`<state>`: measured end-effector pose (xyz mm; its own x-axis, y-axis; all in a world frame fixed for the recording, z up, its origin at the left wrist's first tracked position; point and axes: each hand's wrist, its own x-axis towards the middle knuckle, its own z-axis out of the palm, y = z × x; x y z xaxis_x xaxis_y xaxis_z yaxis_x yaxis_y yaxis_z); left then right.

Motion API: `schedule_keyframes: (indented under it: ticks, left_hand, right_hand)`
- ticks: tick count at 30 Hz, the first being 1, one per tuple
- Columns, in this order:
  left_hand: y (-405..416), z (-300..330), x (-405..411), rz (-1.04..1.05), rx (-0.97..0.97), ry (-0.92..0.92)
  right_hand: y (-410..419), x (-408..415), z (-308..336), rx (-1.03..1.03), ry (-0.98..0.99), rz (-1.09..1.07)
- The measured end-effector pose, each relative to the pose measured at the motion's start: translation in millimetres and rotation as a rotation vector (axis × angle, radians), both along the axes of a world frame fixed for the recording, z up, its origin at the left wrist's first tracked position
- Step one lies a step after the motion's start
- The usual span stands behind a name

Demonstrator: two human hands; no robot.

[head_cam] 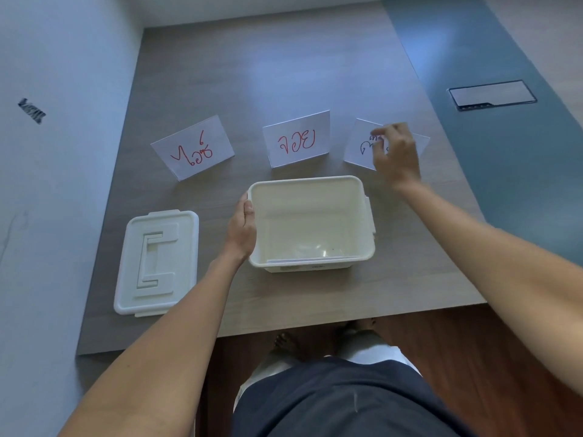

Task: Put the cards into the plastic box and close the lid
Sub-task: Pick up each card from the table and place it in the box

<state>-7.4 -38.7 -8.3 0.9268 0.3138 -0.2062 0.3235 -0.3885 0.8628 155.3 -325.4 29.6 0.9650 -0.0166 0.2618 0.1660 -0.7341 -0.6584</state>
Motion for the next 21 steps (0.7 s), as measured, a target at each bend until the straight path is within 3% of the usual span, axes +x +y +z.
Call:
schedule_keyframes:
  ticks: [4,7,12,16,21]
  left_hand:
    - [0.1,0.8,0.4,-0.011,0.006,0.0]
    - [-1.6,2.9,1.4,-0.018,0.017,0.022]
    - [-0.5,2.3,1.7,-0.007,0.044,0.044]
    - [1.2,1.2,2.8,-0.011,0.044,0.048]
    - [1.1,1.4,2.8,-0.014,0.05,0.05]
  right_hand:
    - [-27.9,36.6,-15.9,-0.424,0.177,-0.029]
    - [-46.1,47.9,-31.6,-0.589,0.346,0.027]
    - [-50.8,60.2,-26.7,-0.69,0.333,0.036]
    - [-45.1,54.1,-22.4,-0.645,0.55,0.192]
    - [-36.6,36.6,-21.5,-0.603,0.451,0.144]
